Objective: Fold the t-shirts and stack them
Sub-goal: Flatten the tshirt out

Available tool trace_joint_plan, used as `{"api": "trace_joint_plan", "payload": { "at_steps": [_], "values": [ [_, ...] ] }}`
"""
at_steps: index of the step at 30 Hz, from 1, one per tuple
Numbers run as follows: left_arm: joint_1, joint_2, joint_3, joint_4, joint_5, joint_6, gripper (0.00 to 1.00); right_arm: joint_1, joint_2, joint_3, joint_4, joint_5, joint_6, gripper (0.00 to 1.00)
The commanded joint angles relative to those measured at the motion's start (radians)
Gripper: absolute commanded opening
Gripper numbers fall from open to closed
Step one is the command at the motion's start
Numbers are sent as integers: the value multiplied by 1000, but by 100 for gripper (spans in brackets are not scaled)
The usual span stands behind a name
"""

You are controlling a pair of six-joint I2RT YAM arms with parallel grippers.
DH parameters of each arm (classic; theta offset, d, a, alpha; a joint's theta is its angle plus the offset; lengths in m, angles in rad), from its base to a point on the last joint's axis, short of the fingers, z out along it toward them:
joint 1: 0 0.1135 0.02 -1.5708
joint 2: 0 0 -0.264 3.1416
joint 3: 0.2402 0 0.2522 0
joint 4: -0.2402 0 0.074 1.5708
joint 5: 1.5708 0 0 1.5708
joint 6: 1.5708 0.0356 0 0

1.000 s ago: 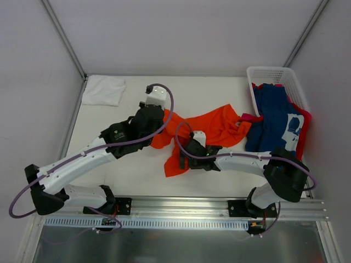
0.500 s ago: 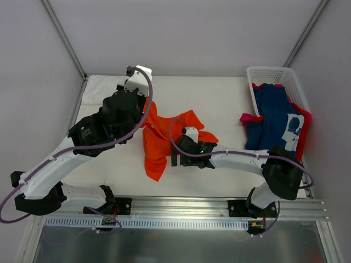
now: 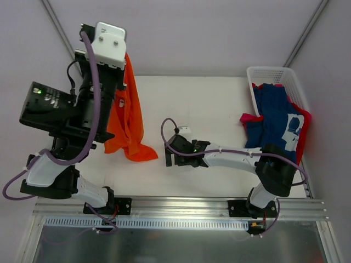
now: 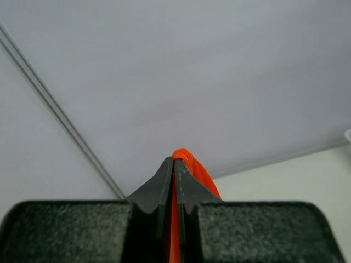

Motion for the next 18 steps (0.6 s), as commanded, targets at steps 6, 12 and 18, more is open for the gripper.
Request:
{"api": "trace_joint_plan", "payload": {
  "at_steps": [6,12,18],
  "values": [
    [-230,180,214,282,122,371,0,29,-23,2,-78,82,-24,99],
    [-443,296,280,398,187,515,0,-15,-148,-90,-127,178,28,100],
    [-851,299,313,321,282,579,0,-121,-317,-198,-153,249,95,99]
  ]
}}
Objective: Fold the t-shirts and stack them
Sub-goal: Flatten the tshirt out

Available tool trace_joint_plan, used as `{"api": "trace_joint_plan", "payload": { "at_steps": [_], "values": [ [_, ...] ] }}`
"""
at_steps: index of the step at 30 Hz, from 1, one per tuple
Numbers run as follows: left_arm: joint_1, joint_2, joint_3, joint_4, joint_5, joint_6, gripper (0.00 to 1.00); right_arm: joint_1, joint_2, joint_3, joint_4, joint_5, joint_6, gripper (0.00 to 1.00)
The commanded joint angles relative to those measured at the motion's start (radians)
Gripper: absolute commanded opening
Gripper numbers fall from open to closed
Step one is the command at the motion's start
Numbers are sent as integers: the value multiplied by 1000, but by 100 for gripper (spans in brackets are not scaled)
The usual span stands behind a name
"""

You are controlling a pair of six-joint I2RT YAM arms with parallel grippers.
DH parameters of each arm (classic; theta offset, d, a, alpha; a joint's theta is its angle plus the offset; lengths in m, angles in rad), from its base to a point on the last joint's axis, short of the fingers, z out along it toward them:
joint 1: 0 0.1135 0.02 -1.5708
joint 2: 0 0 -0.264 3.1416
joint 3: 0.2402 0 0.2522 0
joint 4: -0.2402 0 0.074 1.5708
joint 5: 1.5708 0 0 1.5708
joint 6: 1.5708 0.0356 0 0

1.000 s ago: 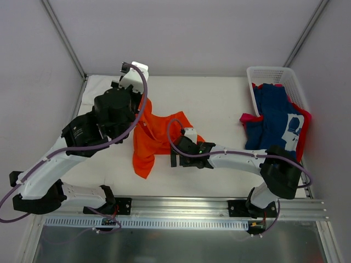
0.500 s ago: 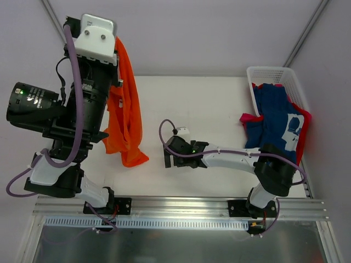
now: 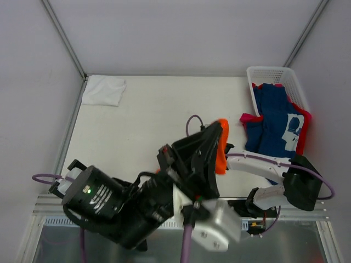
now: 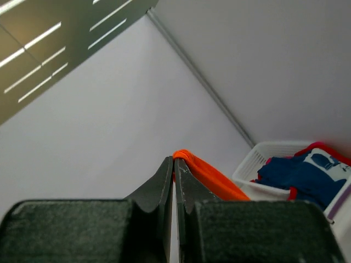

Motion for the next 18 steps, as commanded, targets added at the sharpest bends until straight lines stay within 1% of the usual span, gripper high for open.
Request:
{"api": "trace_joint_plan", "payload": {
  "at_steps": [1,2,4,5,6,8,9,10,11,12,13,14,15,16,17,18],
  "values": [
    [-321,-64,33,70,117,122,0,-55,-126,-51,-66,116,68,99],
    [-357,-58,13,168,122,215,0,-67,-146,-59,-77,132,76,99],
    [-412,-56,-39,246,110,295,0,-102,-212,-75,-103,168,89,99],
    [-434,-61,-55,286,102,373,0,-118,-235,-91,-125,176,89,99],
    [-437,-70,-91,423,96,429,0,-150,-259,-99,-134,182,87,100],
    [-436,-116,-106,545,79,527,0,-184,-328,-121,-156,192,76,99],
    [-436,-146,-93,645,71,546,0,-216,-353,-127,-163,195,69,100],
    [-434,-165,-96,718,62,614,0,-230,-374,-130,-181,199,66,99],
    [-408,-185,-115,810,65,663,0,-243,-419,-137,-188,204,64,99],
    [-384,-247,-203,991,62,711,0,-266,-442,-139,-195,218,64,99],
    [-356,-295,-281,1072,44,774,0,-277,-463,-139,-214,227,64,99],
    [-283,-352,-372,1135,33,767,0,-285,-502,-138,-225,236,67,99],
    [-234,-477,-558,1180,-42,665,0,-293,-520,-131,-246,263,72,99],
    [-174,-553,-648,1154,-42,562,0,-294,-537,-127,-258,279,72,99],
    [-114,-631,-855,1104,-109,450,0,-296,-566,-124,-267,293,72,100],
    [-28,-806,-947,1025,-133,308,0,-297,-577,-105,-286,326,76,100]
  ]
}}
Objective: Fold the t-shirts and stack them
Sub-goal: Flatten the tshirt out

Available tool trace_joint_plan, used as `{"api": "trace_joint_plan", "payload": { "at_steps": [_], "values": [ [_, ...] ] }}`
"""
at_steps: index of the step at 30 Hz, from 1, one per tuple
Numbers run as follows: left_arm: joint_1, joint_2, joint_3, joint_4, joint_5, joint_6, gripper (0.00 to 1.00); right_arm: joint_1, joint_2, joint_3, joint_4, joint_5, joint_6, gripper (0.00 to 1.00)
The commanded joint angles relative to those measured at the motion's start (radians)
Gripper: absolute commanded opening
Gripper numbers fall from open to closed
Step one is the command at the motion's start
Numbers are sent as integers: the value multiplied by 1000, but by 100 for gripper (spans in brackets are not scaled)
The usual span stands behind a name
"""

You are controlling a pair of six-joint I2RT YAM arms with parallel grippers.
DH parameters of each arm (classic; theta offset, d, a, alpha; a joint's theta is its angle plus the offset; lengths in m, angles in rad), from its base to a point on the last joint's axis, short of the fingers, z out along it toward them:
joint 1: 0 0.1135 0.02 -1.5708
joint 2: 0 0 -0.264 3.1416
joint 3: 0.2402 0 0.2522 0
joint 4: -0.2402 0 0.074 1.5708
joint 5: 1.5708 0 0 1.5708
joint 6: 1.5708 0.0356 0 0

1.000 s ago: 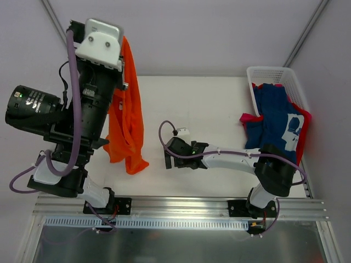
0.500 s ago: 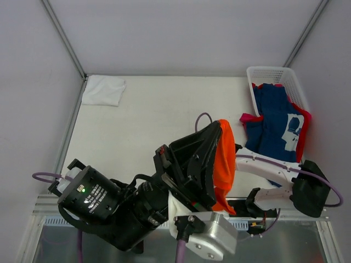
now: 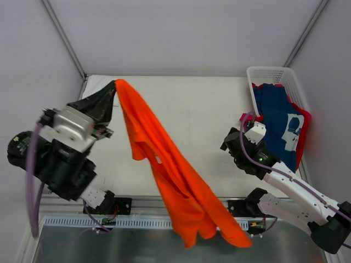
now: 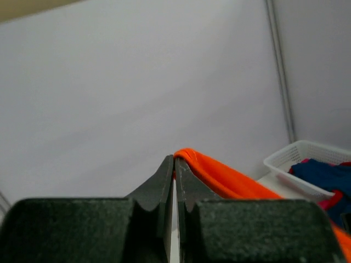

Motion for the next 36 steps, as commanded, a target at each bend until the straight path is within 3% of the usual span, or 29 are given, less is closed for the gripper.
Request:
{"api": "trace_joint_plan", "payload": {
  "at_steps": [1,2,4,8,10,11,15,17,18,19,21,23,26,28,29,31,32,33,35,36],
  "values": [
    [48,-406,-347,-84,-148,-446,0,-11,-59,42,-113,124,23,99],
    [68,-494,-455,-281,-160,-633,0,-9,-68,55,-127,139,23,100],
    [98,-718,-521,-738,-142,-1100,0,-12,-86,94,-169,182,21,100],
    [94,-954,-719,-766,-163,-1192,0,-14,-108,168,-199,194,-14,100],
    [88,-1033,-760,-864,-159,-1283,0,-14,-111,196,-130,110,-81,100],
    [88,-1047,-759,-997,-145,-1325,0,-12,-111,196,-83,55,-195,100],
    [86,-1058,-759,-1030,-155,-1289,0,-8,-50,197,227,-520,-405,99],
    [85,-1070,-728,-1075,-46,-1293,0,1,28,219,289,-690,-433,99],
    [82,-1086,-699,-1227,46,-1336,0,21,50,226,339,-809,-446,99],
    [75,-1097,-664,-1289,310,-1429,0,37,68,233,358,-830,-450,99],
    [13,-1120,-583,-1339,607,-1471,0,92,98,260,378,-792,-456,99],
    [-58,-1088,-474,-1340,836,-1462,0,126,102,274,379,-757,-471,100],
    [-171,-797,-261,-1395,848,-1369,0,129,87,277,379,-693,-480,99],
    [-211,-630,-106,-1425,781,-1256,0,129,76,280,358,-671,-492,99],
    [-216,-549,60,-1425,656,-1200,0,129,72,282,349,-654,-502,100],
    [-216,-275,225,-1377,484,-948,0,129,44,283,323,-605,-509,99],
    [-215,-195,305,-1175,398,-827,0,129,32,283,317,-590,-514,100],
    [-184,-72,303,-1001,304,-551,0,129,7,280,301,-559,-517,99],
    [-95,16,353,-812,306,-428,0,127,-16,273,292,-534,-526,99],
    [-23,95,400,-851,312,-496,0,127,-28,268,280,-505,-534,99]
  ]
}}
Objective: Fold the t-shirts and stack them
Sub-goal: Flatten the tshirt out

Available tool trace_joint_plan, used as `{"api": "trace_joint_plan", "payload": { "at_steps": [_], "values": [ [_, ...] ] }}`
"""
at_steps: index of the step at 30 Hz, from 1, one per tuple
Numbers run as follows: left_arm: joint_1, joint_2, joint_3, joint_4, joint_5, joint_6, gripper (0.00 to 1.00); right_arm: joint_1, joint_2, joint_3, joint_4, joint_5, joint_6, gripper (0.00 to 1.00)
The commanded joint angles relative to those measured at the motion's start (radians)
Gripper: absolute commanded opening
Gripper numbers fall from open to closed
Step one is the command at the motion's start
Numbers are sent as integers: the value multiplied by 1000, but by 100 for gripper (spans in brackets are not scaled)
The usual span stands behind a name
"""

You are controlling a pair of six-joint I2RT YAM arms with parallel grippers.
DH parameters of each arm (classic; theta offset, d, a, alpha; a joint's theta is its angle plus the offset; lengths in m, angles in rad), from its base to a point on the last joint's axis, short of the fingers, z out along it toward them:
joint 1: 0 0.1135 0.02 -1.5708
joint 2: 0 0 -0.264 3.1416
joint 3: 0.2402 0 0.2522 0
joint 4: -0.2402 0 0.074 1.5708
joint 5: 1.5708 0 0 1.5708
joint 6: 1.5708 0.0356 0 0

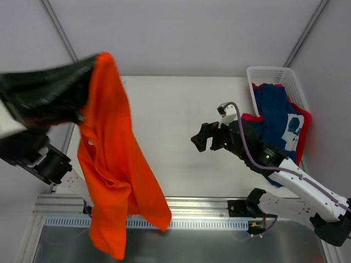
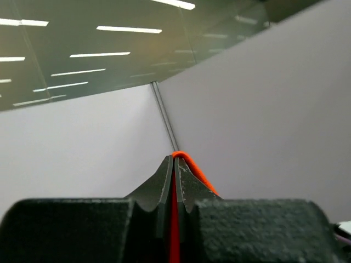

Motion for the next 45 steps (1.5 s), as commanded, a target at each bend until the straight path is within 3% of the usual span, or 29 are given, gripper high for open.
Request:
{"api": "trace_joint_plan", "payload": {
  "at_steps": [1,2,3,4,5,8,9,11,12,13,14,15,19,22,29,33,37,38,40,41,43,45],
  "values": [
    [75,276,98,129,-116,253,0,0,-72,28,-25,104,-48,100],
    [253,352,194,62,-112,188,0,0,-78,27,-33,124,-52,99],
    [337,386,221,-44,-109,113,0,-1,-81,27,-46,136,-57,99],
    [411,421,229,-48,-147,113,0,-1,-84,27,-56,150,-55,99],
    [562,457,224,-50,-177,117,0,-1,-85,27,-65,167,-52,99],
    [802,588,128,-60,-312,53,0,-1,-78,37,-137,294,-20,99],
    [950,593,79,-66,-335,-43,0,-1,-78,37,-172,314,-12,99],
    [1081,571,-65,-140,-363,-193,0,-1,-85,33,-209,365,-3,99],
    [1190,557,-95,-211,-348,-396,0,-4,-90,30,-215,374,-3,99],
    [1240,537,-156,-365,-315,-500,0,-3,-96,27,-221,382,-9,99],
    [1281,488,-199,-402,-249,-620,0,-4,-105,27,-238,409,-11,99],
    [1345,462,-245,-410,-225,-648,0,-4,-110,30,-249,423,-14,99],
    [1424,324,-461,-413,-97,-743,0,-6,-119,48,-286,539,1,99],
    [1435,310,-517,-412,-61,-754,0,-6,-99,80,-336,618,31,99],
    [1423,373,-546,-413,-76,-777,0,-6,-70,108,-483,762,107,99],
    [1415,241,-606,-380,126,-834,0,-6,-43,134,-588,879,158,99],
    [1392,157,-635,-321,103,-817,0,-75,-11,162,-608,1003,186,100],
    [1366,114,-649,-318,231,-800,0,-102,50,177,-608,1062,181,99],
    [1289,17,-730,-300,494,-789,0,-167,126,252,-596,1048,116,99],
    [1271,-67,-756,-245,632,-809,0,-182,160,254,-430,926,30,99],
    [1254,-106,-764,-217,637,-840,0,-192,157,199,-160,707,-127,100],
    [1254,-88,-744,-227,521,-808,0,-185,166,186,-103,669,-114,100]
  ]
}}
